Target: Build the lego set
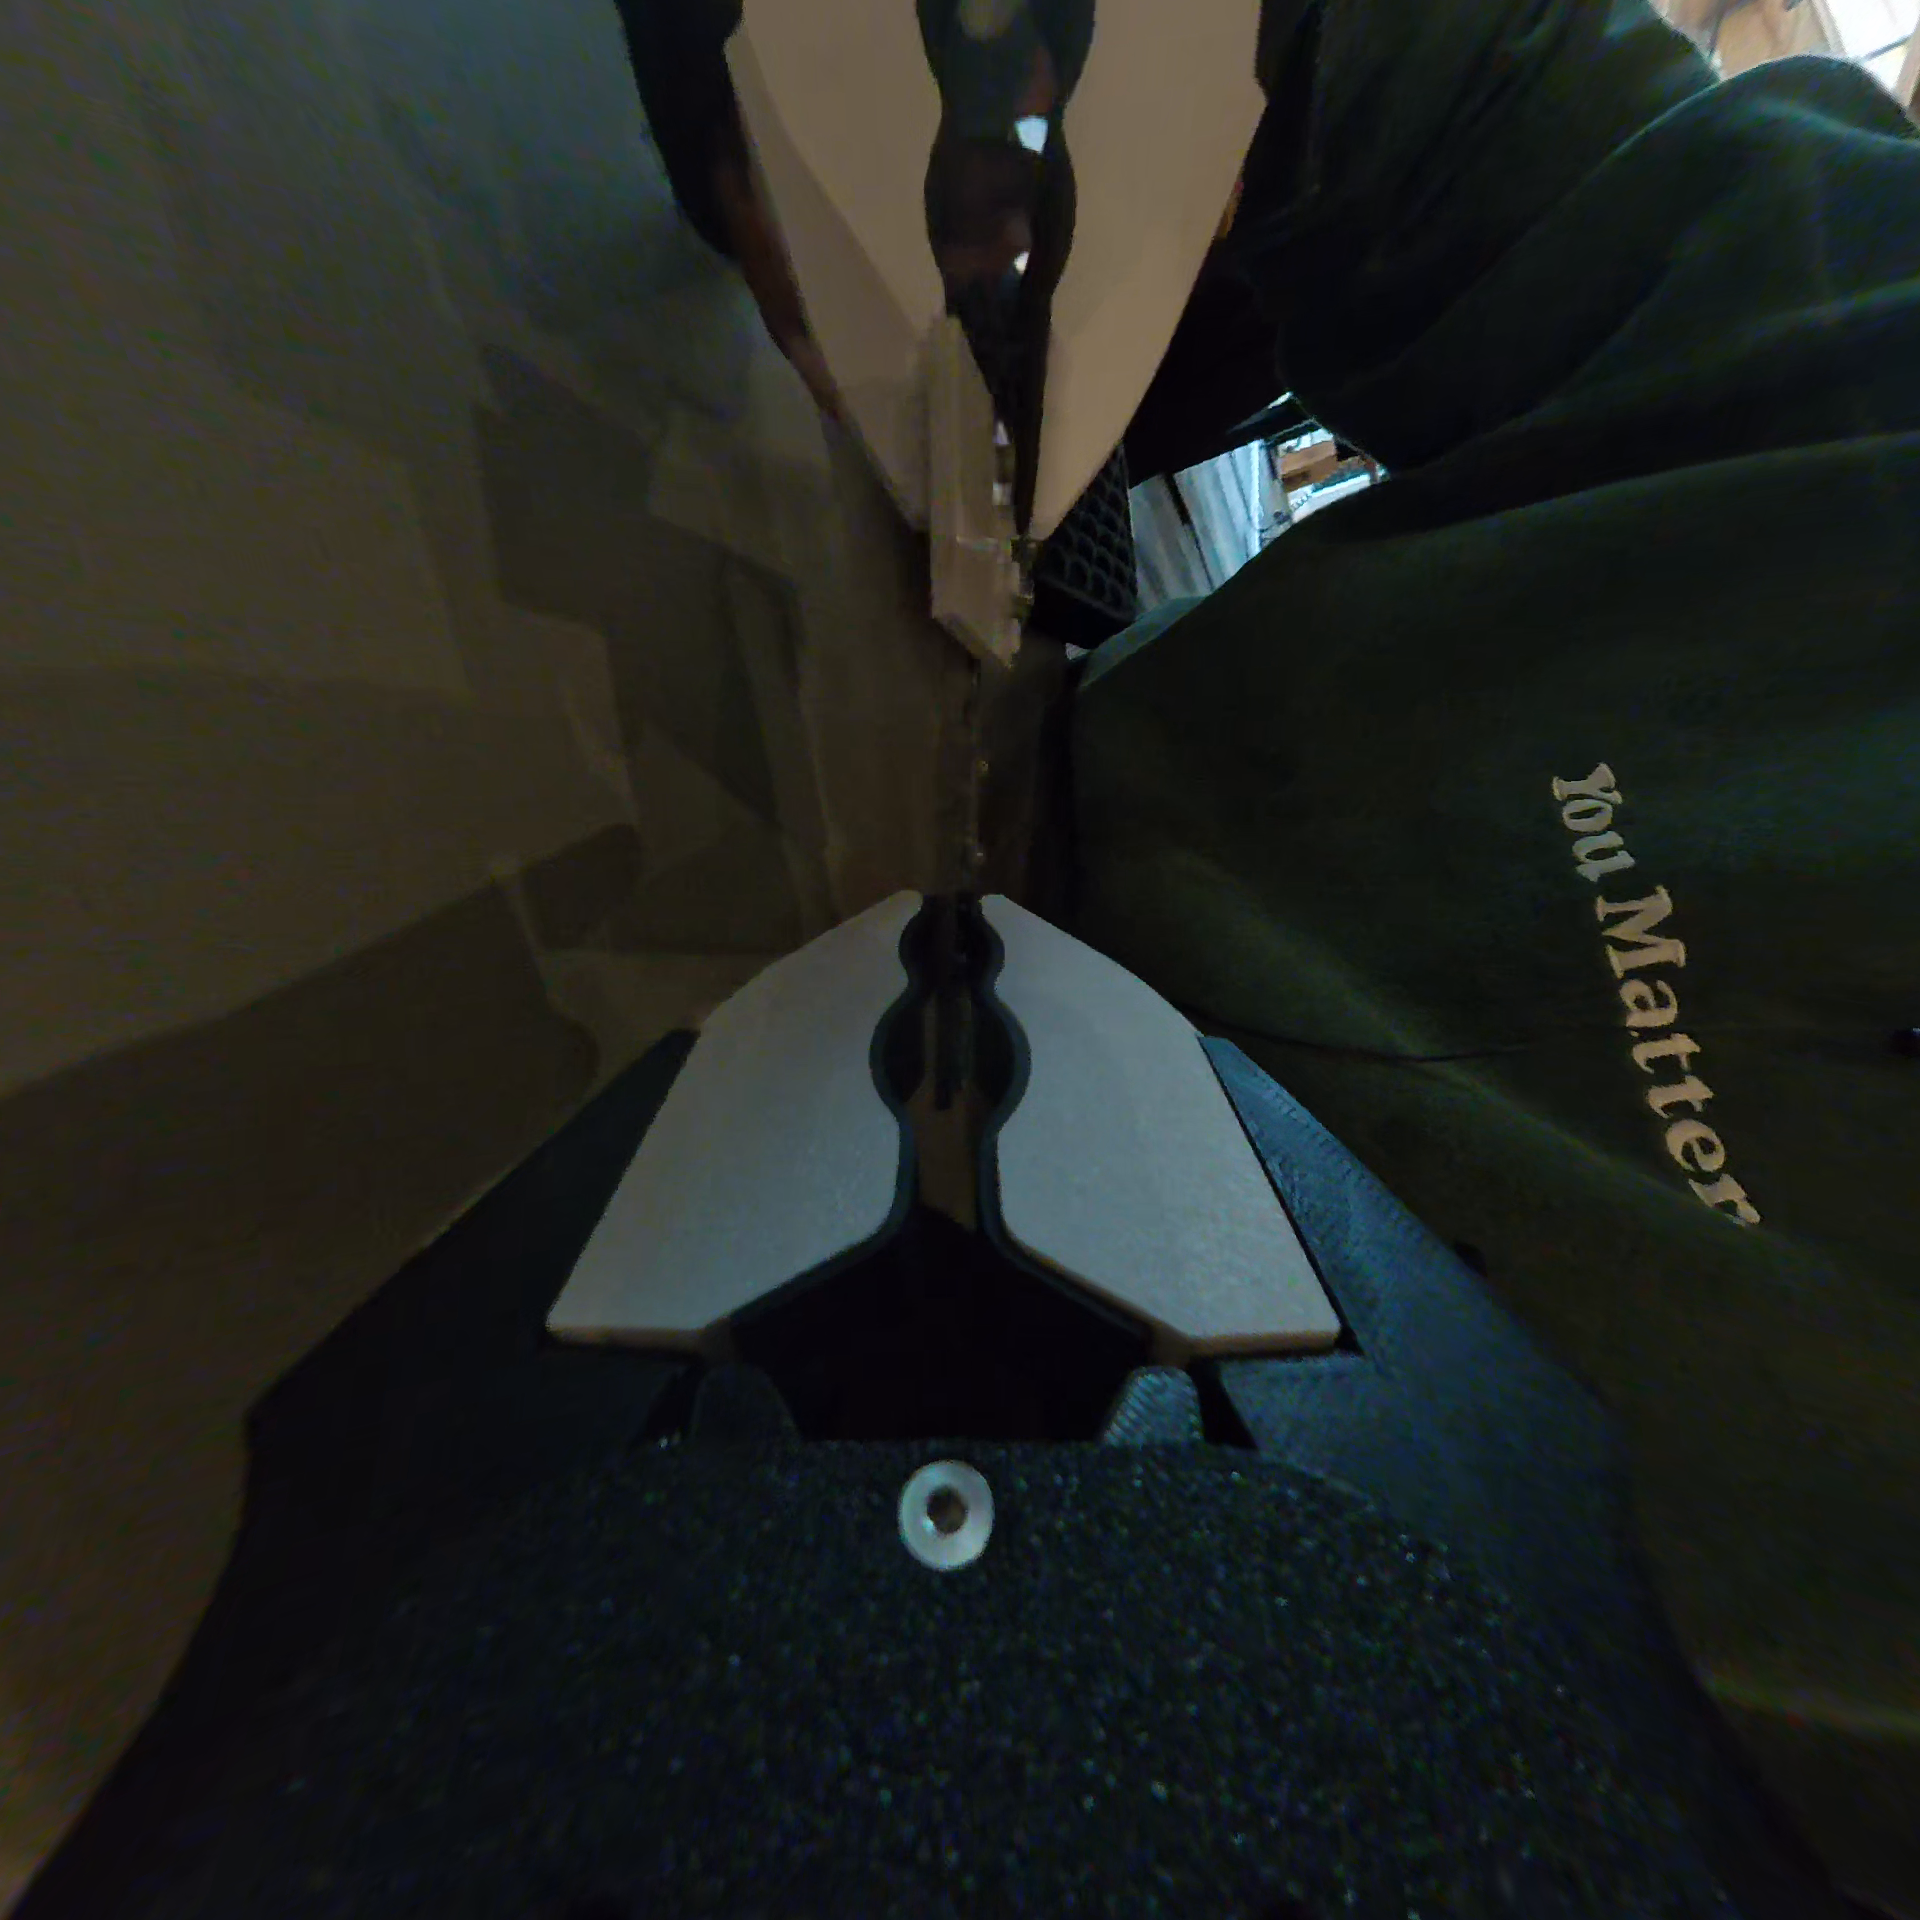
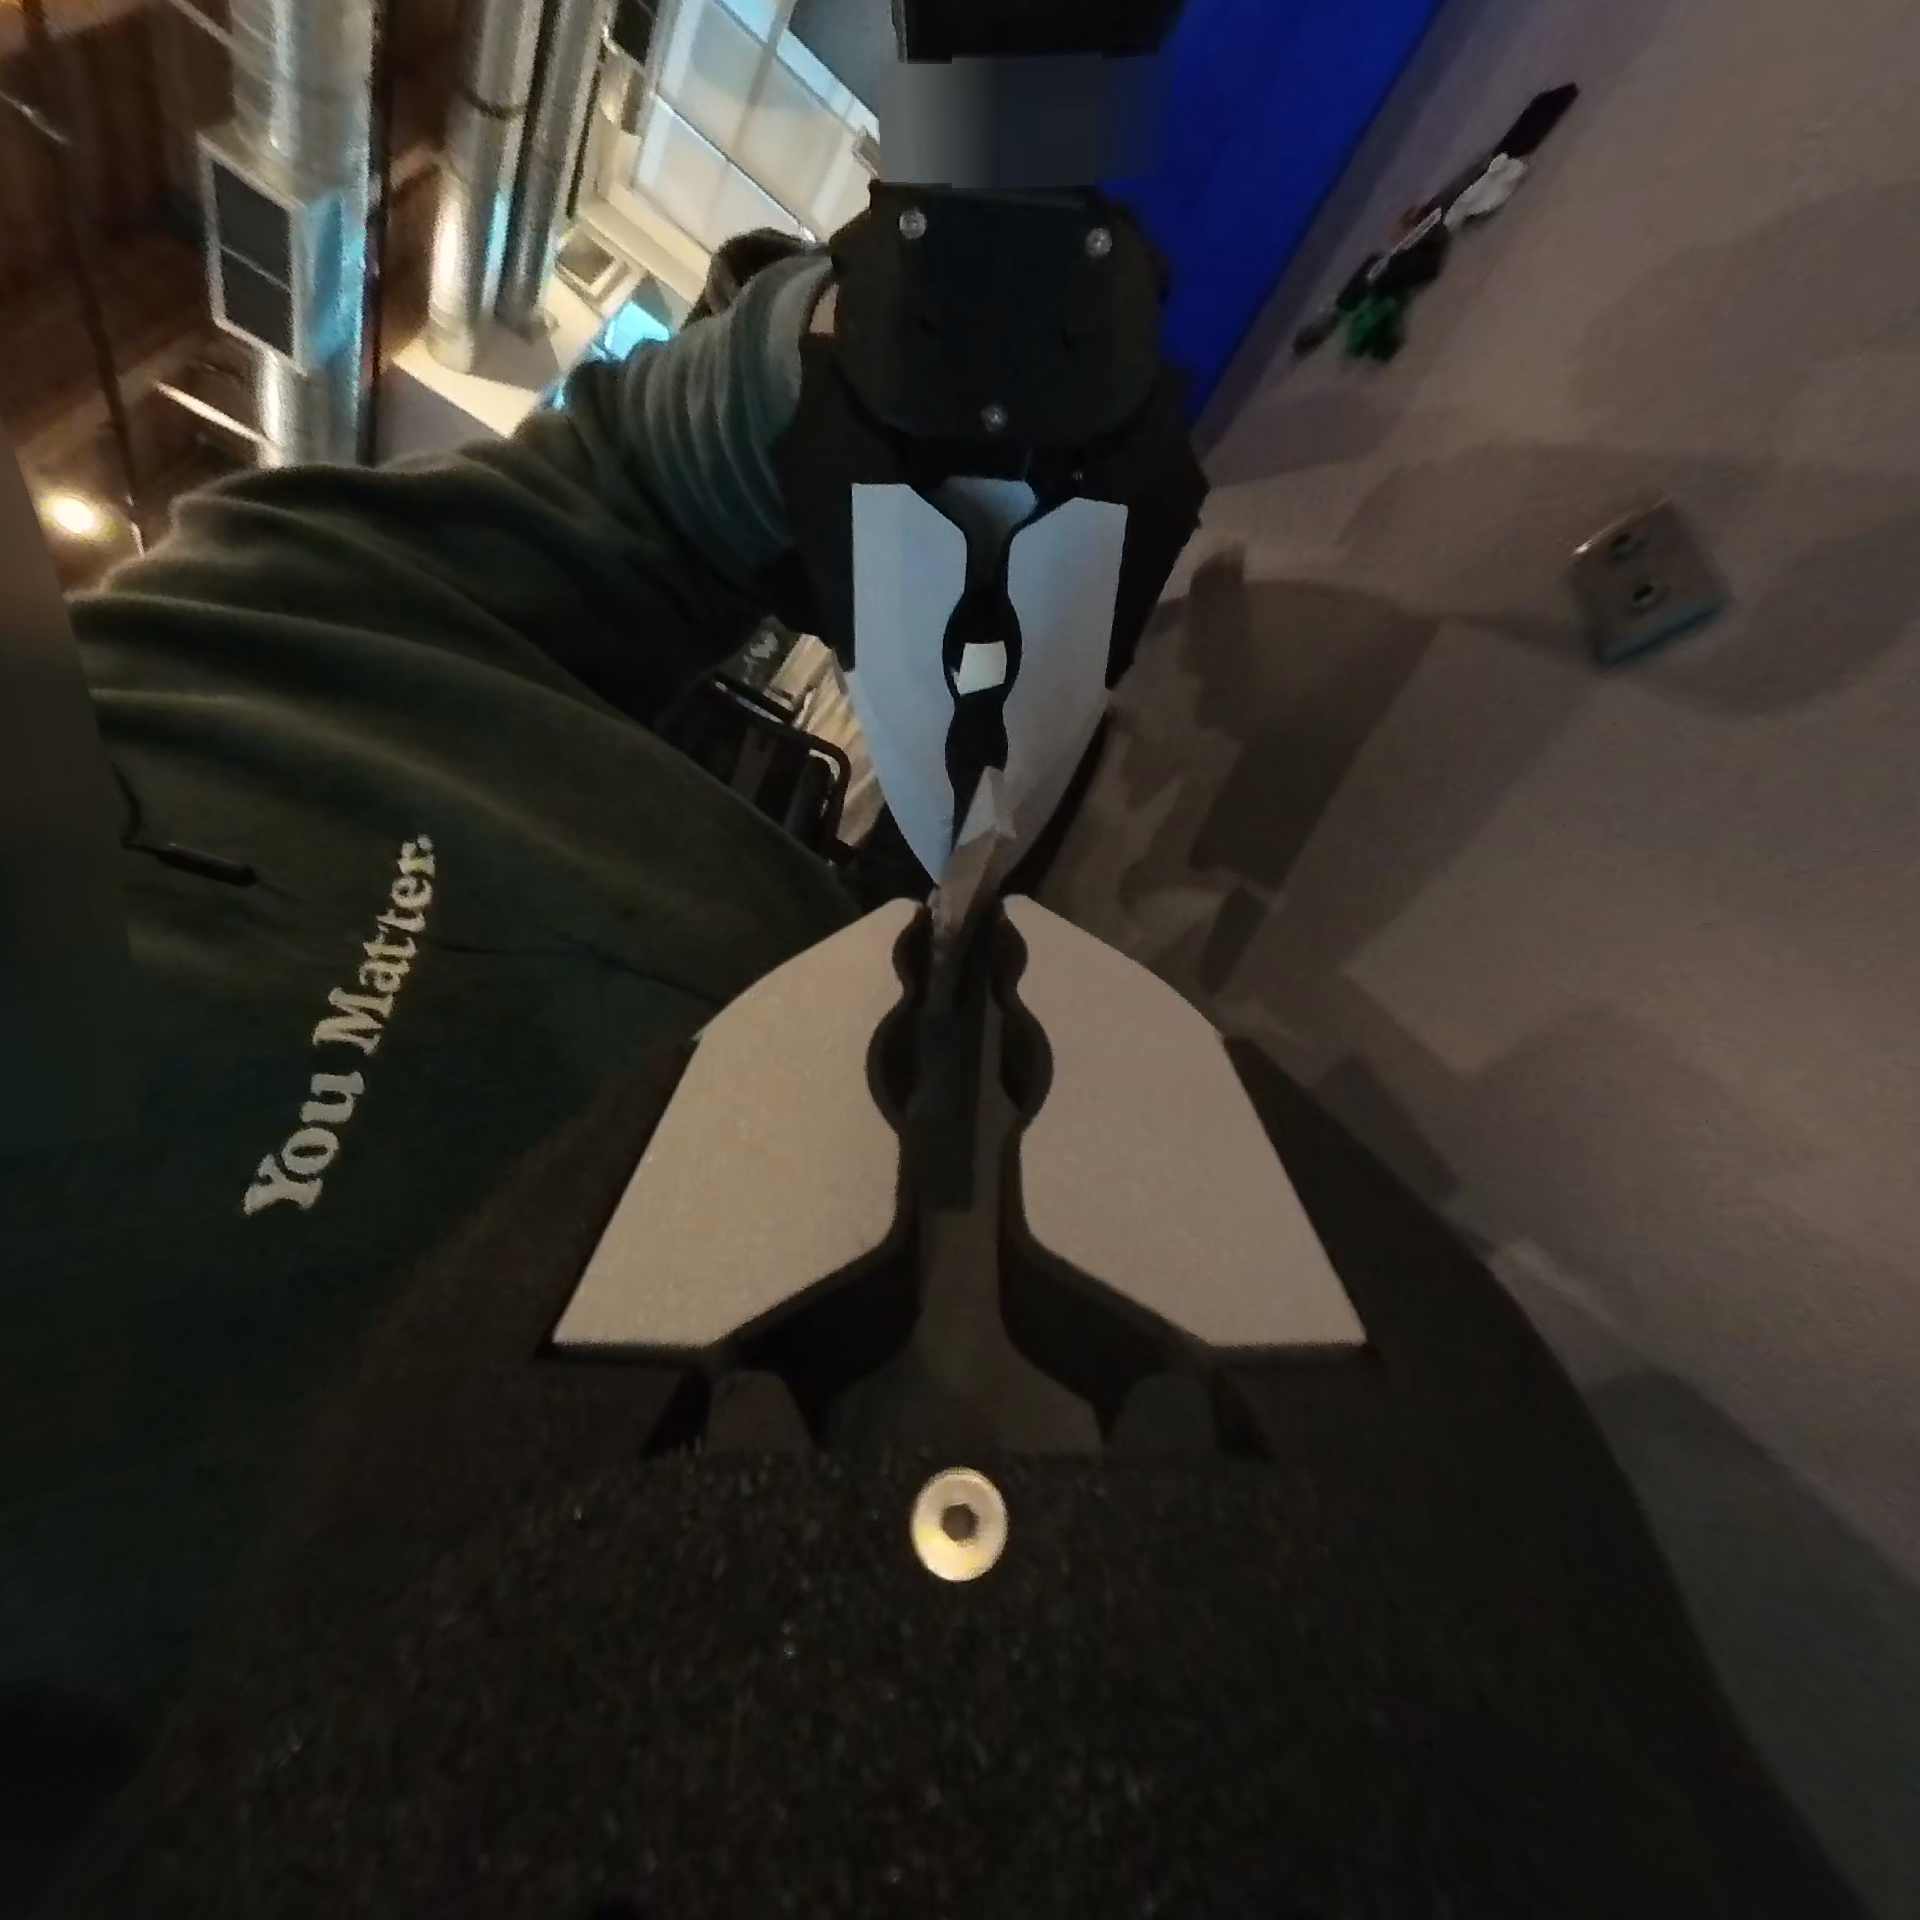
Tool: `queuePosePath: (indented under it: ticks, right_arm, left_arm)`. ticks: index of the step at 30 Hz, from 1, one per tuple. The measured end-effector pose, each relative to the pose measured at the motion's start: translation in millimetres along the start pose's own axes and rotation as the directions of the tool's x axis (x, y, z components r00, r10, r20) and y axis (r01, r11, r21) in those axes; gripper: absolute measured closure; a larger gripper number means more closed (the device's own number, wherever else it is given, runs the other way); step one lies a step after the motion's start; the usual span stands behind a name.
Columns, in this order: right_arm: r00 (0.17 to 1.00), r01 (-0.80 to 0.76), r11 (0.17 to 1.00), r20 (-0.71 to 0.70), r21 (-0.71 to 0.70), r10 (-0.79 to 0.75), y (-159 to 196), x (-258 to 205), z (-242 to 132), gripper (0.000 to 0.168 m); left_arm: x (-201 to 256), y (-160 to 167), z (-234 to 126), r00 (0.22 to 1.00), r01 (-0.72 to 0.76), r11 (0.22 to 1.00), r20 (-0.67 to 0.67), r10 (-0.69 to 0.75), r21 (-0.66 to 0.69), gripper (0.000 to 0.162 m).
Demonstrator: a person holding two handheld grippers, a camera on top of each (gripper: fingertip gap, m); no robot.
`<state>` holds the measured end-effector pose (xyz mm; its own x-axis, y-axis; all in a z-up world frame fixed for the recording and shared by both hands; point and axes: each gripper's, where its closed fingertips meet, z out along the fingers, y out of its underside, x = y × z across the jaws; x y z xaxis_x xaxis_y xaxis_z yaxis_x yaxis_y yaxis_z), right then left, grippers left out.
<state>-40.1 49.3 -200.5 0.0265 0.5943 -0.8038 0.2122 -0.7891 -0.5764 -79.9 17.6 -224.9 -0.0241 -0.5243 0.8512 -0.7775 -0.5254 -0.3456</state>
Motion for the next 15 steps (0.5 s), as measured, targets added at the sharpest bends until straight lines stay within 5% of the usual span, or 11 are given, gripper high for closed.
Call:
queuePosePath:
  ticks: [15]
  right_arm:
    - [0.994, 0.110, 0.993, -0.003, -0.050, -0.110, 0, -9, -3, 0.160]
  left_arm:
    - [8, 0, 2, 0.999, -0.030, 0.999, -0.019, 0.030, -0.014, 0.157]
